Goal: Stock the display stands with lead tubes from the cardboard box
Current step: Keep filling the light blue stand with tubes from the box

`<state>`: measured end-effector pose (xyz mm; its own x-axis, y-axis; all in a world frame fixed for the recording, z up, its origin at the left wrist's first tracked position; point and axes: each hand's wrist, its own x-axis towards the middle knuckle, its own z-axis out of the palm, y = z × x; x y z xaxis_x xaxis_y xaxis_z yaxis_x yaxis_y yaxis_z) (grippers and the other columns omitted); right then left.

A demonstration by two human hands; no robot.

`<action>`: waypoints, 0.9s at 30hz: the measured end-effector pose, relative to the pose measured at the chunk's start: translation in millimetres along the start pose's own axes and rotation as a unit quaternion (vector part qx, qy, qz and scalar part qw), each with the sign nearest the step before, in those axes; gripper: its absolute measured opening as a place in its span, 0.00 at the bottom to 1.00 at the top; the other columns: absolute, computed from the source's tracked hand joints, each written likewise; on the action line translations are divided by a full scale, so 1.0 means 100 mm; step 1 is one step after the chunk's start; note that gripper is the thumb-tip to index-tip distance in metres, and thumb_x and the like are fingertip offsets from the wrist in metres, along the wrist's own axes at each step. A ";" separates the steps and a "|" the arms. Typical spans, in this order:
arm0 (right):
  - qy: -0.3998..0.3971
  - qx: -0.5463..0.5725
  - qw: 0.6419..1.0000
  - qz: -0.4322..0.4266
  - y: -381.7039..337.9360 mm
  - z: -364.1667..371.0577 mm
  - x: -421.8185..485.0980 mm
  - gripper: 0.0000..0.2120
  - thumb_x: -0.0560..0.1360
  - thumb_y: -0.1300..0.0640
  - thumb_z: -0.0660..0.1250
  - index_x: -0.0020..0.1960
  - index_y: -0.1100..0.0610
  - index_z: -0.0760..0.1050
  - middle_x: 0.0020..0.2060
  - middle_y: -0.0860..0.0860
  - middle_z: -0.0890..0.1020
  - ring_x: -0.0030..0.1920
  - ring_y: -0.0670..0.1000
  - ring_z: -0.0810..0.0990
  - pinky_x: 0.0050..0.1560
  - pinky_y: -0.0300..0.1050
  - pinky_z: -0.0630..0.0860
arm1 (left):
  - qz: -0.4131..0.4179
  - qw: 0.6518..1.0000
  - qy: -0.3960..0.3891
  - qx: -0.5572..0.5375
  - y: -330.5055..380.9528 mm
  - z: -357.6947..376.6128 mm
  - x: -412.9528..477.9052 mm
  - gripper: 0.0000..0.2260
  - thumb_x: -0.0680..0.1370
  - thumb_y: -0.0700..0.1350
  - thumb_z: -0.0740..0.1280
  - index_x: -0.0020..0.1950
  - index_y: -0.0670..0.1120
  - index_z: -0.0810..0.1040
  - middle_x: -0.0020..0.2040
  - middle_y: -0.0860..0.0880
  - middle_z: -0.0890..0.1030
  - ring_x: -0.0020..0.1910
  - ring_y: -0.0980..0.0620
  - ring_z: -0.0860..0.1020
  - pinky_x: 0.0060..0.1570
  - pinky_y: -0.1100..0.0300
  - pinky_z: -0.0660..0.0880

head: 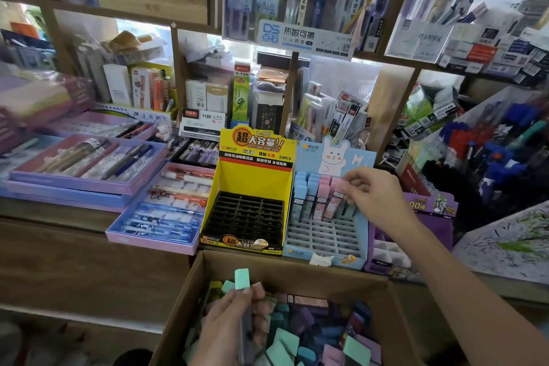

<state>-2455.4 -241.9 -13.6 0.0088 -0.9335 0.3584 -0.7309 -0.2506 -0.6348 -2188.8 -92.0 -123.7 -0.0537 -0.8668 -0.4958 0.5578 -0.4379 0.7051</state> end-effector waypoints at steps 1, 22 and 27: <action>0.000 -0.004 1.000 0.000 0.00 0.00 0.01 0.10 0.78 0.62 0.73 0.45 0.48 0.79 0.37 0.53 0.83 0.35 0.46 0.84 0.44 0.55 0.84 | 0.001 1.000 0.000 0.002 0.00 0.00 0.00 0.12 0.82 0.41 0.64 0.55 0.32 0.81 0.36 0.35 0.80 0.27 0.44 0.76 0.28 0.57 0.68; -0.037 -0.092 0.995 -0.025 0.00 0.14 -0.07 0.03 0.81 0.61 0.68 0.52 0.54 0.77 0.38 0.53 0.81 0.39 0.55 0.84 0.45 0.59 0.83 | 0.027 0.999 -0.027 0.033 0.00 0.02 -0.04 0.12 0.81 0.39 0.64 0.55 0.32 0.83 0.35 0.37 0.79 0.28 0.44 0.76 0.26 0.58 0.69; -0.030 -0.120 0.992 -0.004 -0.02 0.07 -0.16 0.10 0.81 0.59 0.68 0.62 0.56 0.80 0.45 0.51 0.83 0.44 0.51 0.82 0.50 0.48 0.81 | 0.033 0.997 -0.031 0.060 0.02 0.02 -0.05 0.11 0.81 0.39 0.64 0.55 0.34 0.84 0.35 0.36 0.79 0.29 0.43 0.76 0.25 0.57 0.71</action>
<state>-2449.2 -228.3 -23.4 0.0504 -0.9469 0.3175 -0.8716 -0.1969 -0.4489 -2189.2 -89.3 -119.1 -0.0729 -0.9057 -0.4177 0.4593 -0.4023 0.7920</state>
